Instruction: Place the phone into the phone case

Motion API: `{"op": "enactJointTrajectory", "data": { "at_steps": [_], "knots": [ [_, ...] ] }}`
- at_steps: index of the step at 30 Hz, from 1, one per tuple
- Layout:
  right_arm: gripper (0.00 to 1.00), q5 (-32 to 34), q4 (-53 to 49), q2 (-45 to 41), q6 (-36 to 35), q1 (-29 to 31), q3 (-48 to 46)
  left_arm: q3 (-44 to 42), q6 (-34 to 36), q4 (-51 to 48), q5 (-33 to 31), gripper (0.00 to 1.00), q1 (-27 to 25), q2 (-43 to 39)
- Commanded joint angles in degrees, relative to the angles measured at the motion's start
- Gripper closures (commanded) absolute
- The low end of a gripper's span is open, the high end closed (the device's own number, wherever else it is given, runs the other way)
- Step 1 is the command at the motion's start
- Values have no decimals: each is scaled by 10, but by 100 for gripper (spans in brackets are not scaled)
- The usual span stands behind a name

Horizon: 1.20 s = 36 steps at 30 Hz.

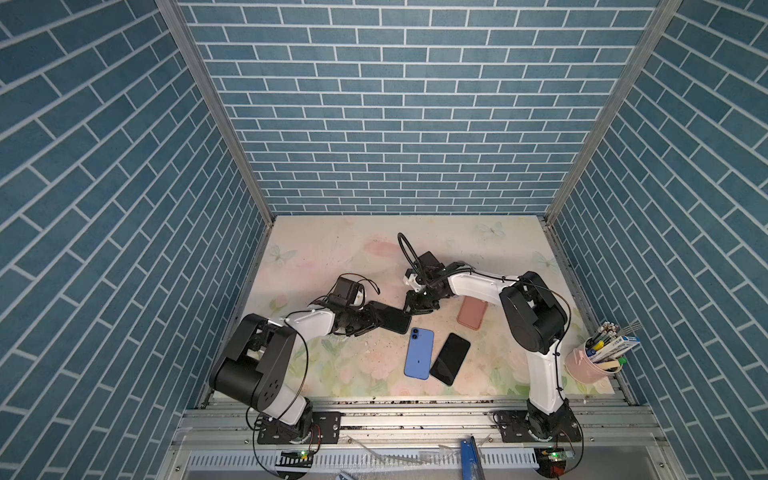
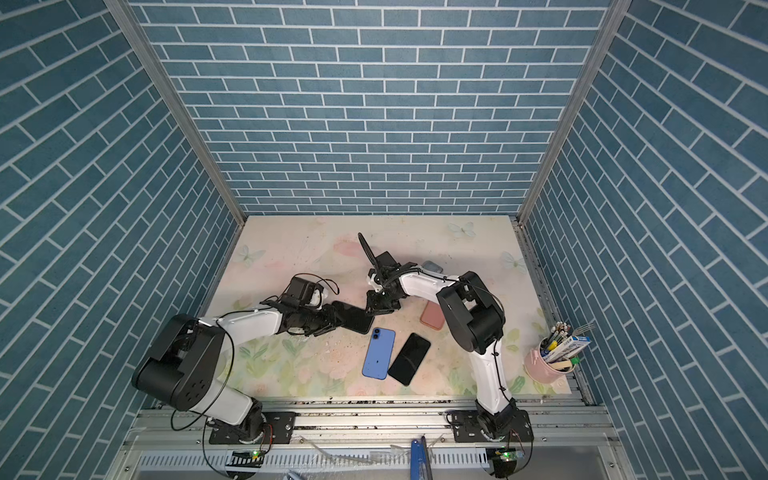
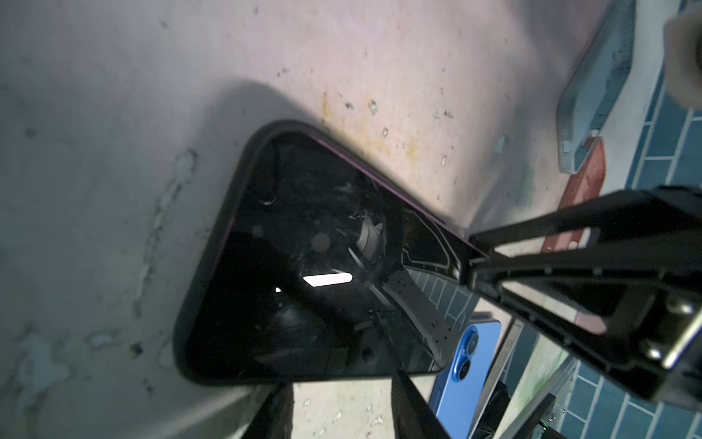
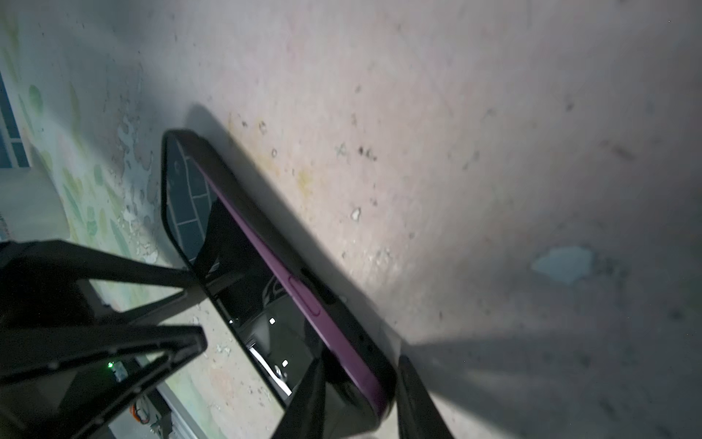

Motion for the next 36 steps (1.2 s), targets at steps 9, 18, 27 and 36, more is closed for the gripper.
{"op": "enactJointTrajectory", "data": {
  "at_steps": [9,18,27,36],
  "knots": [
    [71,-37,66,-67,50,18,-103,101,39,-76,-41,56,-2,85],
    [80,-16,61,-81,45,18,-113,3,0,-21,-35,56,-9,-6],
    [85,-15,50,-61,48,24,-93,8,-2,-41,-23,55,-36,4],
    [87,-21,70,-36,79,66,-73,57,20,-58,-18,57,-37,63]
  ]
}}
